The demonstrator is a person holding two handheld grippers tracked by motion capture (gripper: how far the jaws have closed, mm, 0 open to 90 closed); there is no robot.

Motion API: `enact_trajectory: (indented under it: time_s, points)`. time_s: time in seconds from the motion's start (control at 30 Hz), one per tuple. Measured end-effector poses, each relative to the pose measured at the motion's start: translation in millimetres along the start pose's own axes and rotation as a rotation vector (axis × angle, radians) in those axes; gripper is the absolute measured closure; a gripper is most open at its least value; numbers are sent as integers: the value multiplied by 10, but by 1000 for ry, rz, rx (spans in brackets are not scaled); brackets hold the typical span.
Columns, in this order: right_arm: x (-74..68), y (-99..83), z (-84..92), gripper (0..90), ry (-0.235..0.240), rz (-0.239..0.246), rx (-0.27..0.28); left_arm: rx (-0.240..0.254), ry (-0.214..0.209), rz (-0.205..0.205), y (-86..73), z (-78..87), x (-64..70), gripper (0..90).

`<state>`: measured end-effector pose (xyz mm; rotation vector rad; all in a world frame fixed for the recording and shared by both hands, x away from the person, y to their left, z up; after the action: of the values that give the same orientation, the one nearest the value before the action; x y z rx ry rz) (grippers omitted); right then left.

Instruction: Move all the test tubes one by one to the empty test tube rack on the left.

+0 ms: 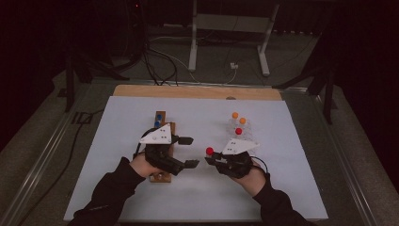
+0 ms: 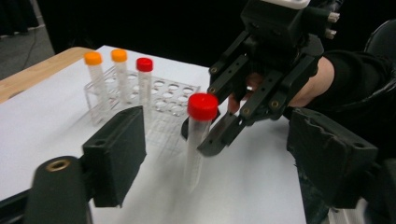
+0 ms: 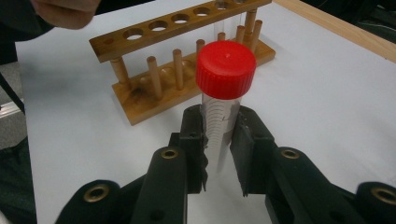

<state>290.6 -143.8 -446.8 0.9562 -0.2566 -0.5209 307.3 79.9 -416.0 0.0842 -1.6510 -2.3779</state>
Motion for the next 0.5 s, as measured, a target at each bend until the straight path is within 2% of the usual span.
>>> enact_trajectory:
  time_s: [0.17, 0.33, 0.4, 0.5]
  points:
    - [-17, 8, -2, 747, 7, 9, 1, -11, -21, -27, 19, -115, 55, 328]
    - [-35, 9, -10, 747, 11, 11, -3, -23, 13, -26, 17, -210, 27, 457]
    - [-51, 15, -8, 747, 13, 16, -1, -33, 27, -37, 8, -240, 9, 495]
    - [-55, 21, -8, 747, 16, 16, 0, -39, 30, -42, -3, -287, 0, 562]
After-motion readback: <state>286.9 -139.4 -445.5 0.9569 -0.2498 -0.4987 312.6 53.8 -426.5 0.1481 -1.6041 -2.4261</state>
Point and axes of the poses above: each handheld gripper's, and its own axes: z roughly backward along the jaws, y roughly out of its top, x roughly to its right, the point moved 2 cm from there along -z, roughly forward along the jaws, and after that the axes turned 1 degree about y, right-handed, at the moved point
